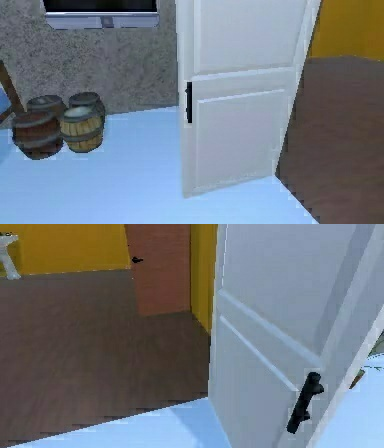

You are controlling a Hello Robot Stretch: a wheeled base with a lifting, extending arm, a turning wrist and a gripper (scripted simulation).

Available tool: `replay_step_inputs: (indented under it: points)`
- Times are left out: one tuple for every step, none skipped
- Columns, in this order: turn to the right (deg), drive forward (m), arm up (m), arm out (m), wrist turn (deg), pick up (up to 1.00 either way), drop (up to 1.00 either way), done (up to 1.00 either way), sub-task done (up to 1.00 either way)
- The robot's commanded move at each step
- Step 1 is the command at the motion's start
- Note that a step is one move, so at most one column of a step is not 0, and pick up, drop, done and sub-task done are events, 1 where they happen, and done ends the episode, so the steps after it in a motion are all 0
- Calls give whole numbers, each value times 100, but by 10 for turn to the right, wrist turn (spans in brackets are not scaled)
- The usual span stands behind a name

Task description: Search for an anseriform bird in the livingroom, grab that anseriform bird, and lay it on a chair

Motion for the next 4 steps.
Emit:
replay_step_inputs:
  points:
    - [420,0,0,0,0,0,0,0,0]
    - [0,100,0,0,0,0,0,0,0]
    - [0,85,0,0,0,0,0,0,0]
    - [120,0,0,0,0,0,0,0,0]
